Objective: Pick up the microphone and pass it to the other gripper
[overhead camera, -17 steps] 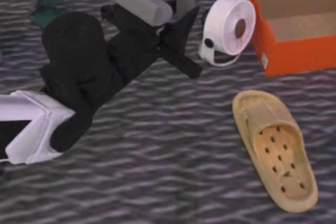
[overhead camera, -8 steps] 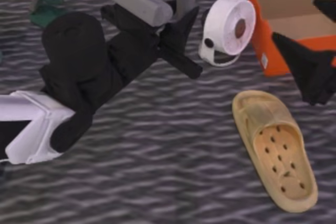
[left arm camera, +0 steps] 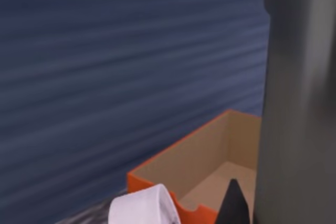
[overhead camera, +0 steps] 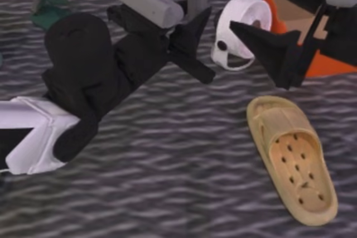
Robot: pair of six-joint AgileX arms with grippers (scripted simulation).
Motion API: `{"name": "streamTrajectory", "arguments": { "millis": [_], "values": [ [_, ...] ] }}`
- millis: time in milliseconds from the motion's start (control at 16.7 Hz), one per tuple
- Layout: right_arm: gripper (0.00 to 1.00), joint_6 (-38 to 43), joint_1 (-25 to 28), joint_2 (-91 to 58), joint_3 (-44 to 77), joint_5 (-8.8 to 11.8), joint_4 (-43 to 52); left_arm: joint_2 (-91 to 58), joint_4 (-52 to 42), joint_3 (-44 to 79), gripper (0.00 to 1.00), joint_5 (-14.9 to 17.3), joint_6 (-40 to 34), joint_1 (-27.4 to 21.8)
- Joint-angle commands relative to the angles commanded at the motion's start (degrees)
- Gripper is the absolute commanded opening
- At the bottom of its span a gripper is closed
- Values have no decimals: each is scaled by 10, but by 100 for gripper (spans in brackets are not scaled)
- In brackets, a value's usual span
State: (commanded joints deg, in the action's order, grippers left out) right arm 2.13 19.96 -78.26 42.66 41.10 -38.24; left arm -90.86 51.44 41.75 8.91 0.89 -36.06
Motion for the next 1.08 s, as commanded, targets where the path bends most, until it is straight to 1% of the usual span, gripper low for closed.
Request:
{"name": "streamTrajectory", "arguments": {
  "millis": [180,360,480,720,840,960,1080],
  "values": [
    [100,0,0,-1,1,1,-1,0,0,0,0,0,0,0],
    [100,0,4,-8,8,-5,0,0,0,0,0,0,0,0],
    [100,-1,23,-40,39,-22,-1,0,0,0,0,0,0,0],
    [100,-4,73,-128,125,-75,0,0,0,0,0,0,0,0],
    [100,-5,96,-163,160,-97,1,0,0,0,0,0,0,0],
    [100,-6,106,-178,176,-108,2,0,0,0,0,0,0,0],
    [100,-6,106,-178,176,-108,2,0,0,0,0,0,0,0]
  ]
}}
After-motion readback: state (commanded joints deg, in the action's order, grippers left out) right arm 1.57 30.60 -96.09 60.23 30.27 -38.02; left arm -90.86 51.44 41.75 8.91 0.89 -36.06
